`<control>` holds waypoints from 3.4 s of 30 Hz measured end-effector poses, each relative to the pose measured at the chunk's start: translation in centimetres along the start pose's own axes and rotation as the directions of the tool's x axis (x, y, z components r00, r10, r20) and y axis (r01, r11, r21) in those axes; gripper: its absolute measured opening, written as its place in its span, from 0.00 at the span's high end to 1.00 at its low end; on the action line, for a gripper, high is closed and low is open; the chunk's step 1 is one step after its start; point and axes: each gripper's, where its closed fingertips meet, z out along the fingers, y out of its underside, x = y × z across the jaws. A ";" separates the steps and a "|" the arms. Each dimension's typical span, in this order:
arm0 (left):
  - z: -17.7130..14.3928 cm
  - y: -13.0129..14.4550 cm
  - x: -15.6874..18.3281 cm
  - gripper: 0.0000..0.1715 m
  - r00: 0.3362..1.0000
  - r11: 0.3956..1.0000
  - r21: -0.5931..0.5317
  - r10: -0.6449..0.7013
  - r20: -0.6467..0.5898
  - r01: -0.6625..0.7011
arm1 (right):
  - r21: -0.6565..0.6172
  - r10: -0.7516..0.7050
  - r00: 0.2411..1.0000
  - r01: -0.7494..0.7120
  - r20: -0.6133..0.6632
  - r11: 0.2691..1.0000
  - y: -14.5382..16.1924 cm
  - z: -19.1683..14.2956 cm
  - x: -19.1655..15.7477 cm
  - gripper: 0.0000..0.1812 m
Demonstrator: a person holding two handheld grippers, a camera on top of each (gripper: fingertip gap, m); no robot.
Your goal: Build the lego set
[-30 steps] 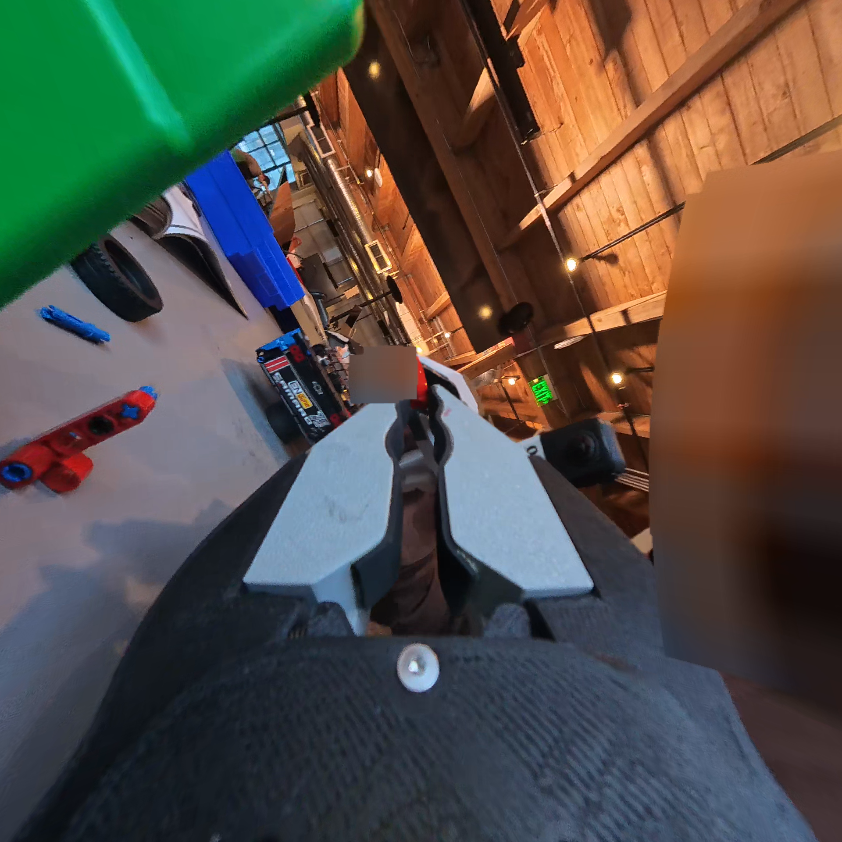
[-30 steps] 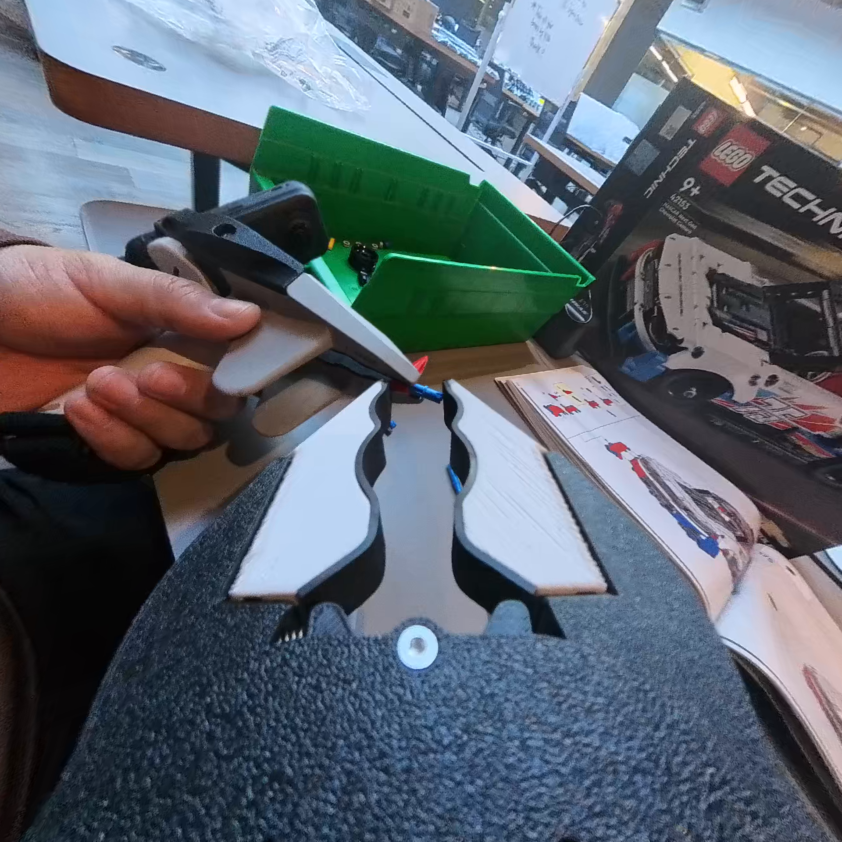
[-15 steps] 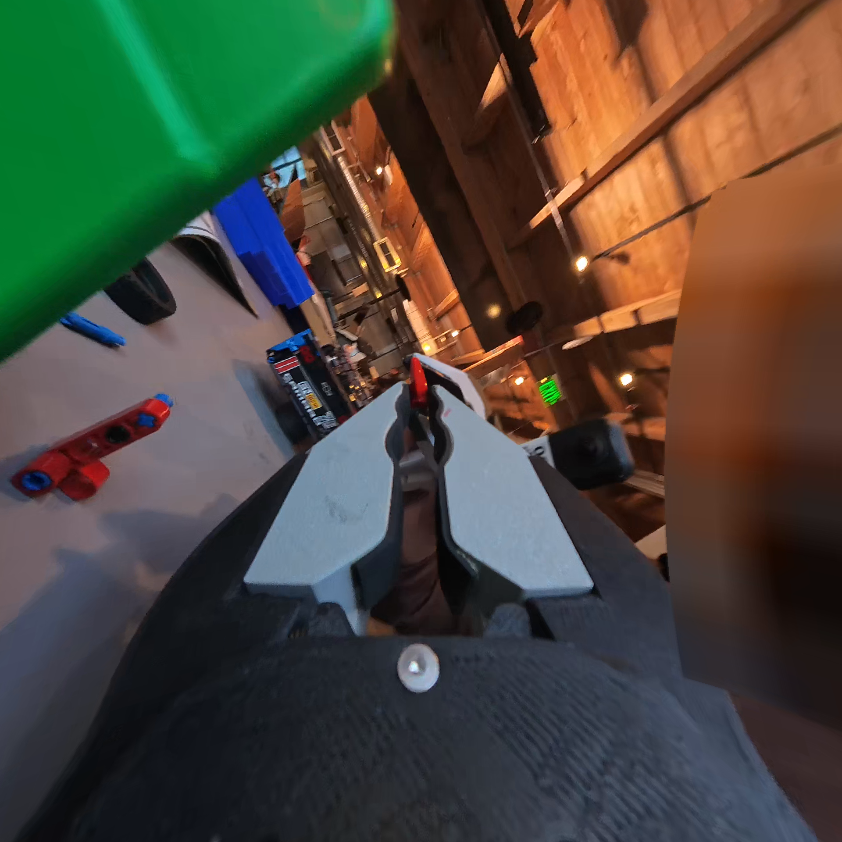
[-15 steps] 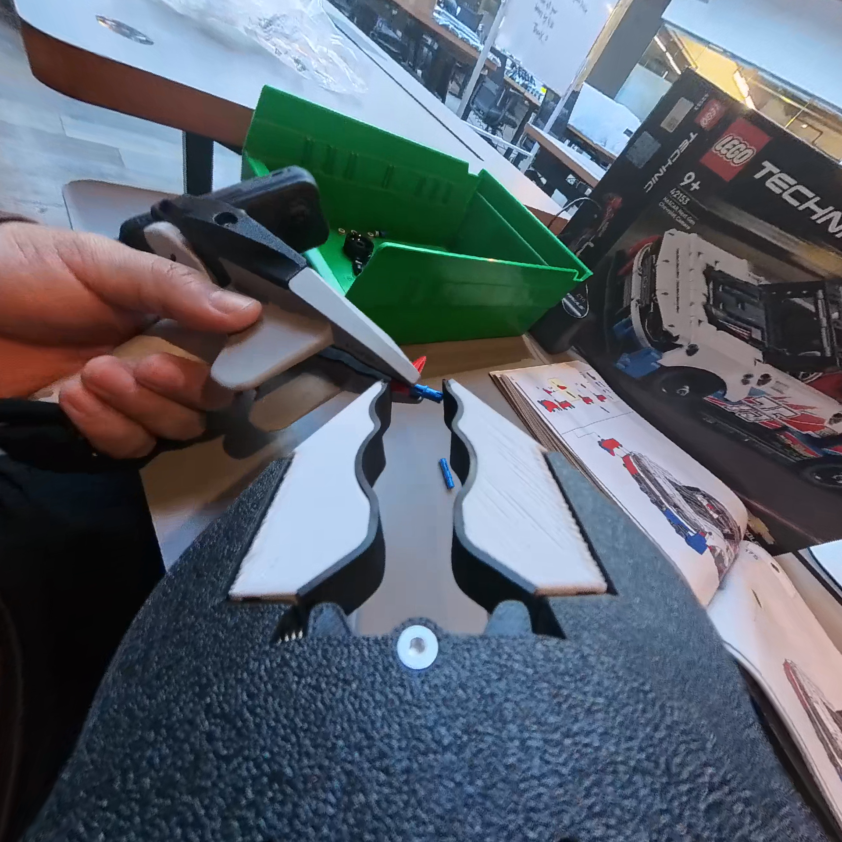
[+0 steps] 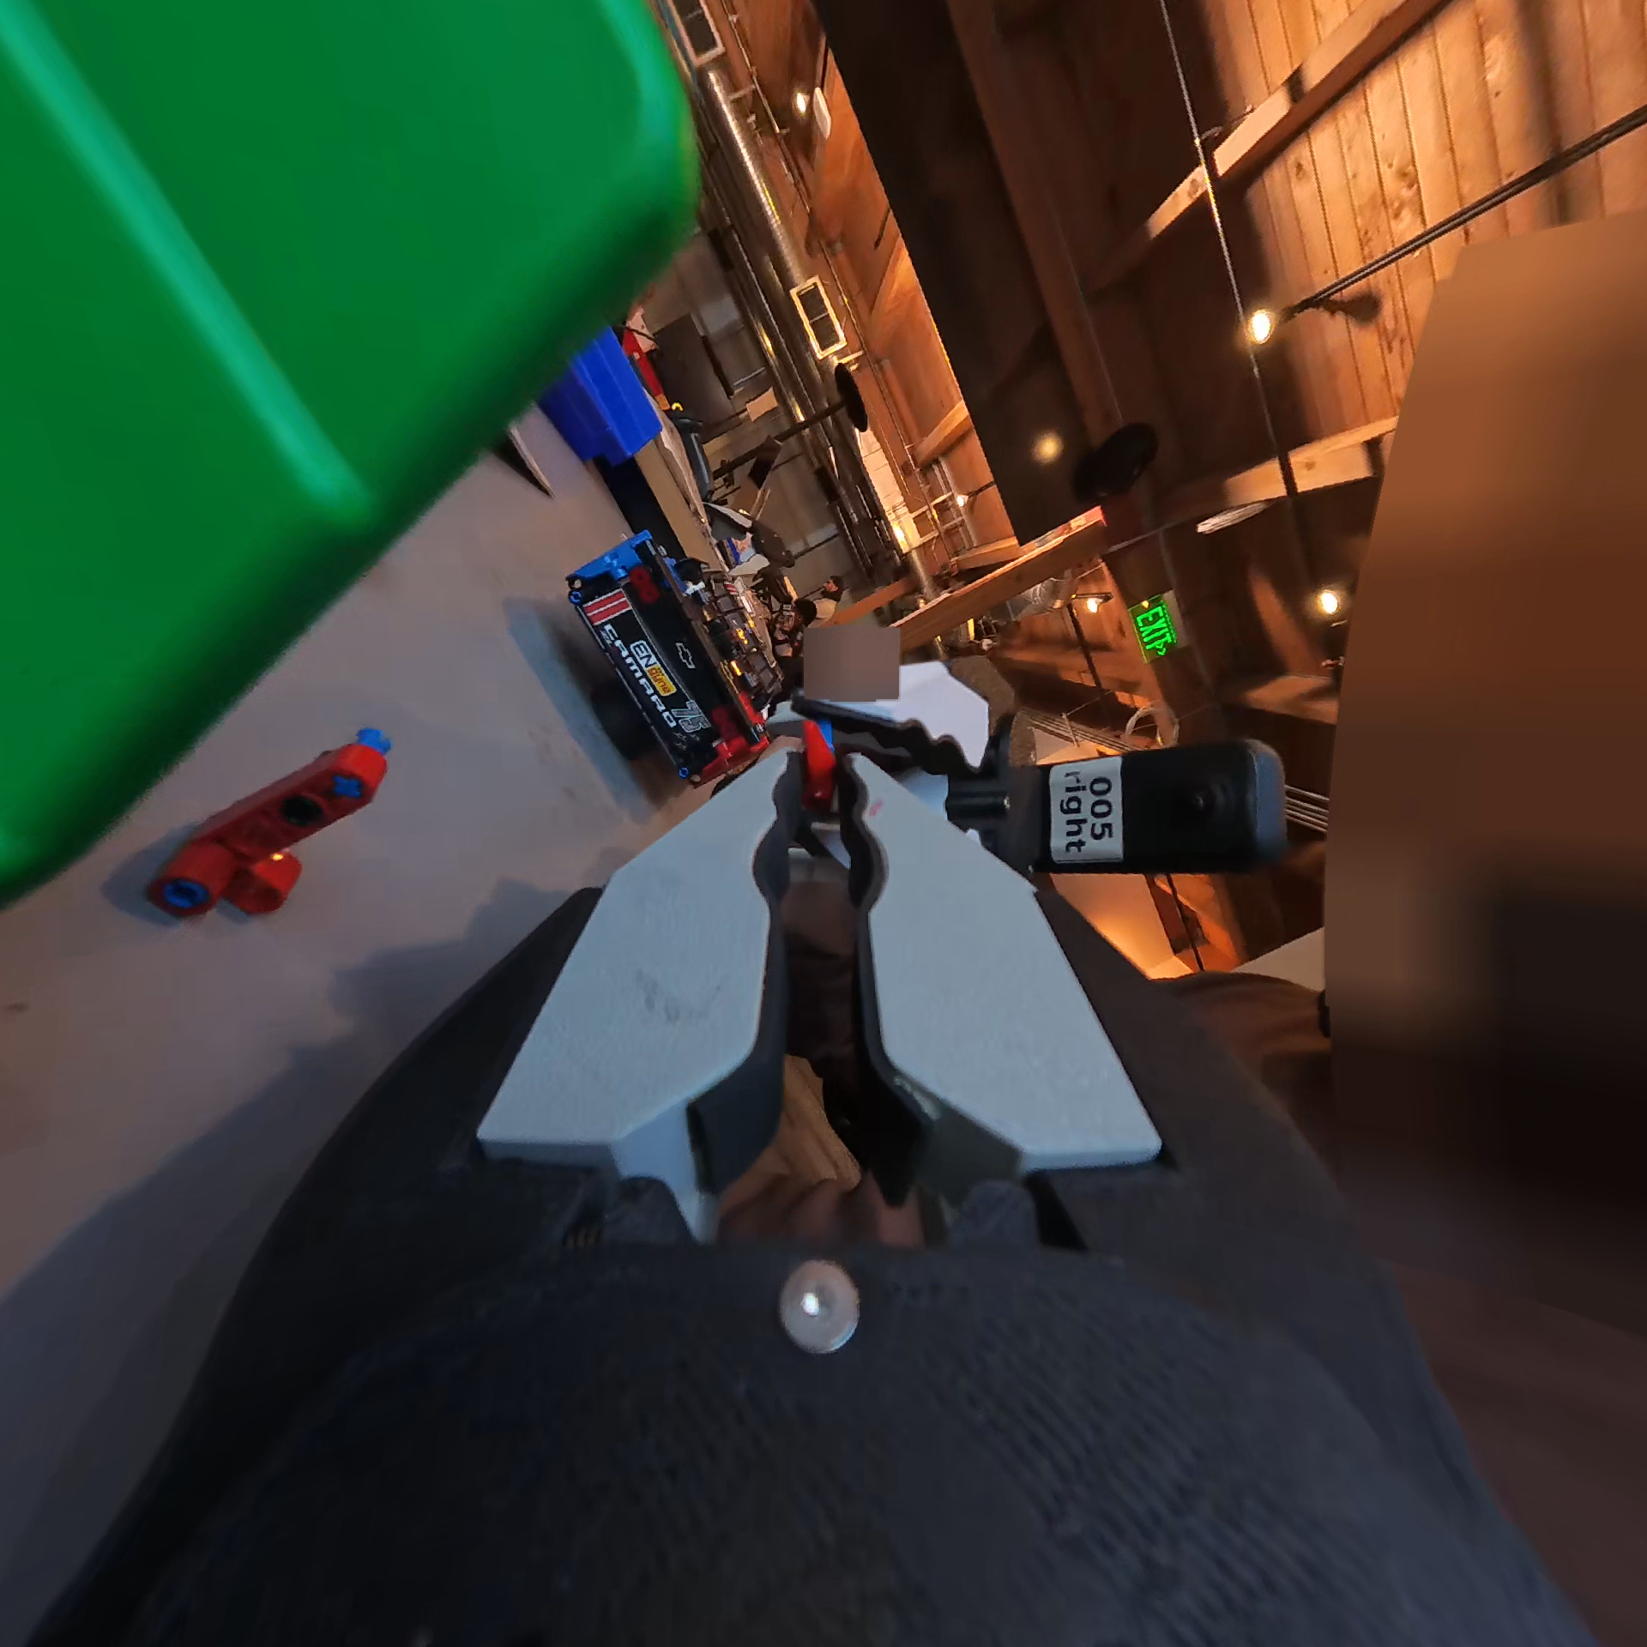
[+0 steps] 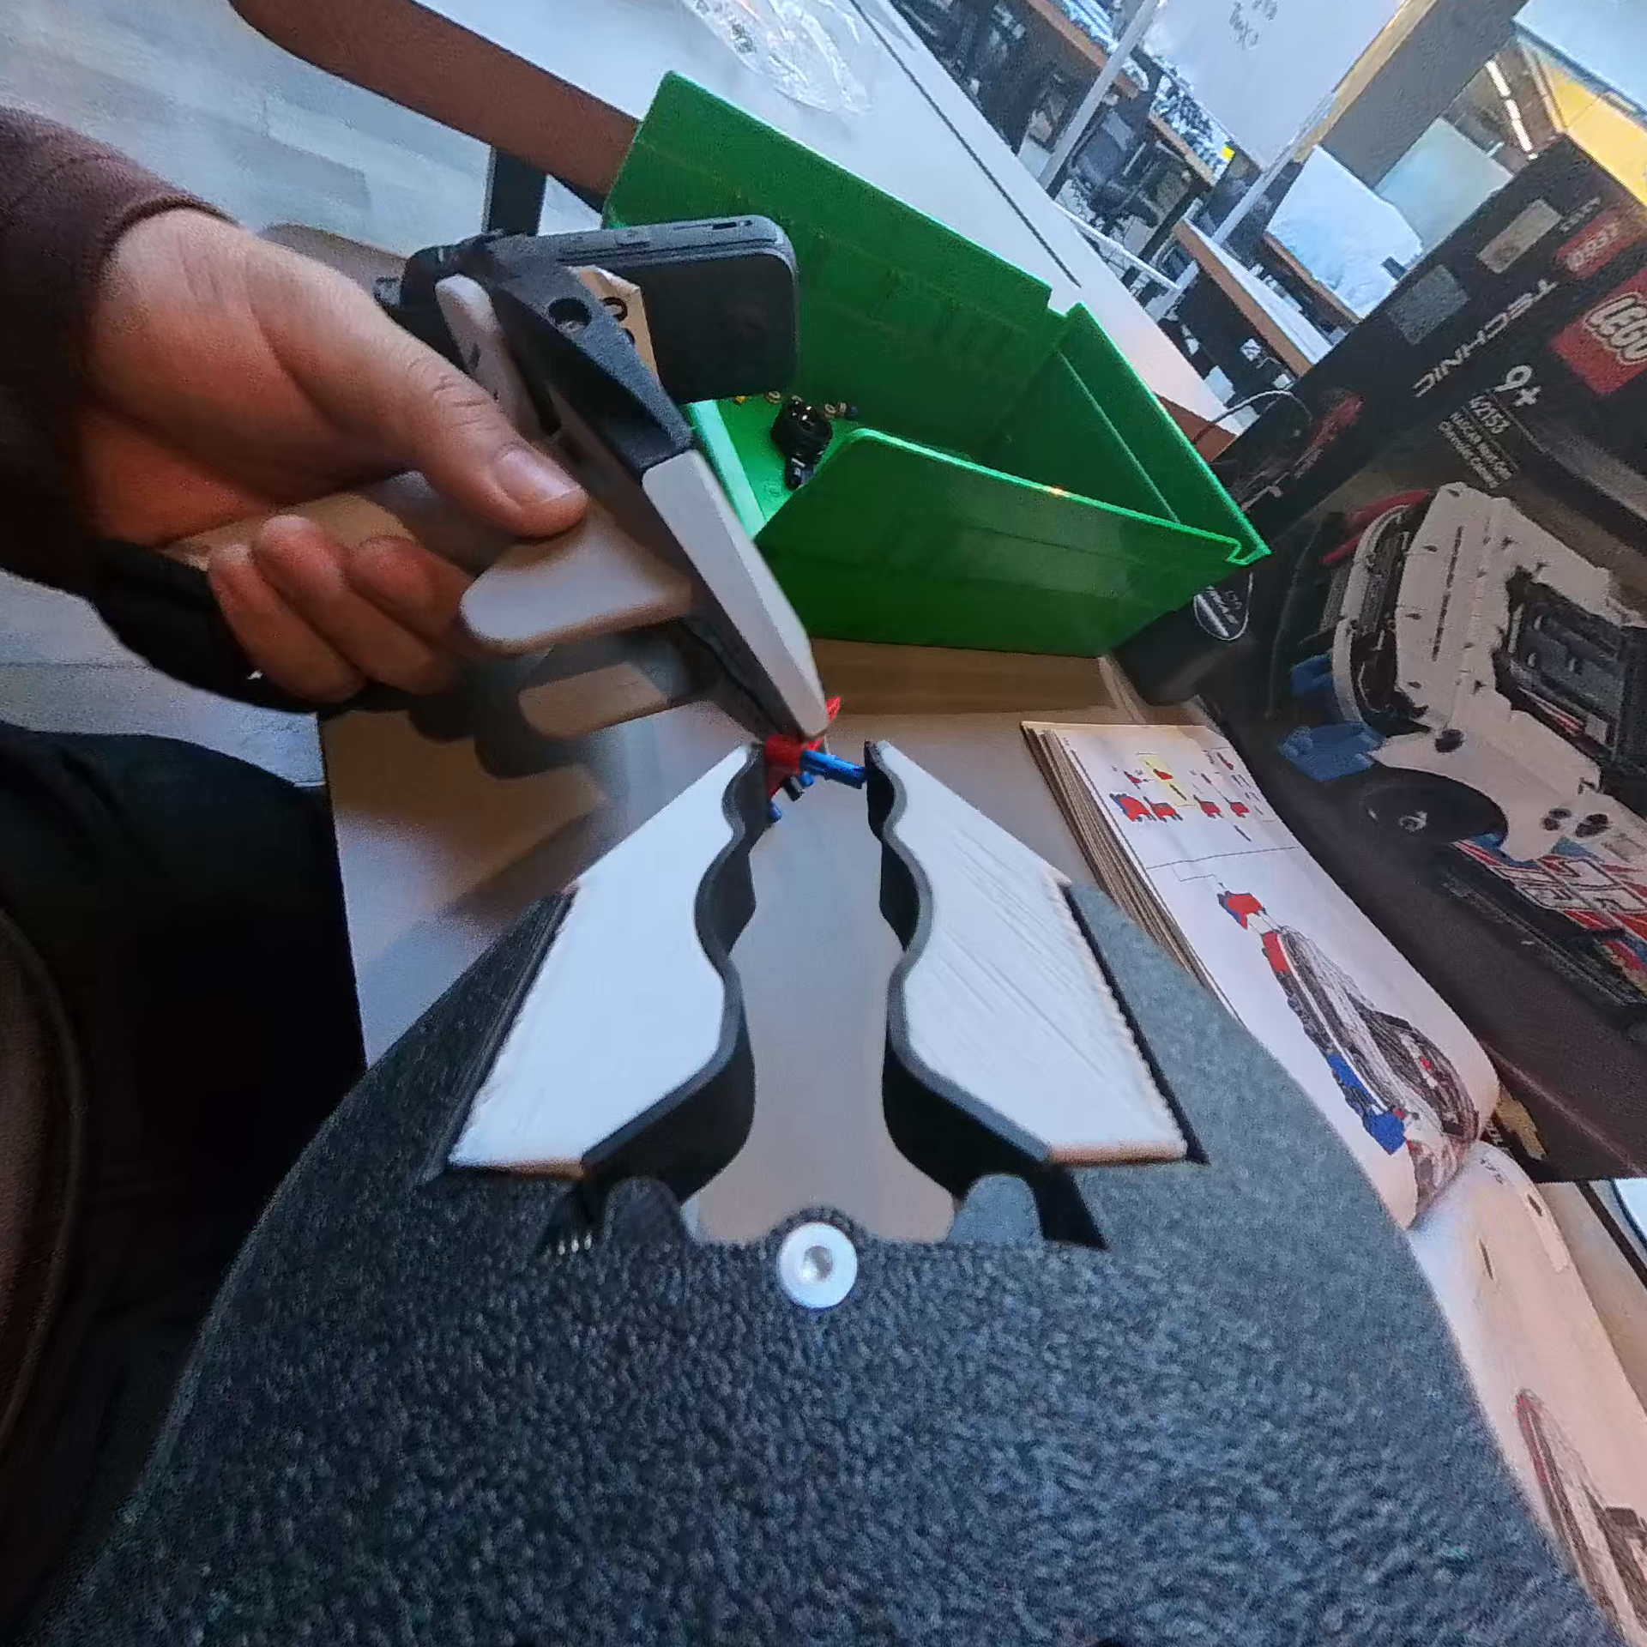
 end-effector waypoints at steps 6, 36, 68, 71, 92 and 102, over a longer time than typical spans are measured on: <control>-0.5 -0.1 -0.1 0.98 1.000 1.000 -0.002 -0.011 0.006 0.011 | 0.002 0.005 0.999 -0.005 0.053 1.000 0.1 -0.2 -0.6 0.89; -1.3 -1.5 0.5 0.99 1.000 0.916 0.400 -0.020 -0.004 0.020 | 0.018 0.094 0.995 -0.093 -0.026 0.995 -0.8 0.6 0.4 0.89; -0.7 -1.8 0.3 0.99 1.000 0.901 0.433 -0.007 0.002 0.006 | -0.090 -0.040 0.977 0.022 -0.210 0.996 0.0 1.3 1.4 0.88; -0.4 -1.5 0.3 0.99 1.000 0.911 0.411 0.007 0.022 -0.015 | -0.114 -0.058 0.979 0.036 -0.195 0.993 0.3 1.3 1.4 0.88; -0.1 -1.3 0.3 0.99 1.000 0.916 0.401 -0.024 -0.012 0.027 | -0.147 -0.213 0.931 0.176 -0.297 0.973 0.3 0.5 2.0 0.88; 0.0 -1.2 0.0 0.99 0.998 0.912 0.405 -0.059 -0.019 0.061 | -0.206 -0.336 0.880 0.279 -0.337 0.938 0.6 0.4 2.1 0.89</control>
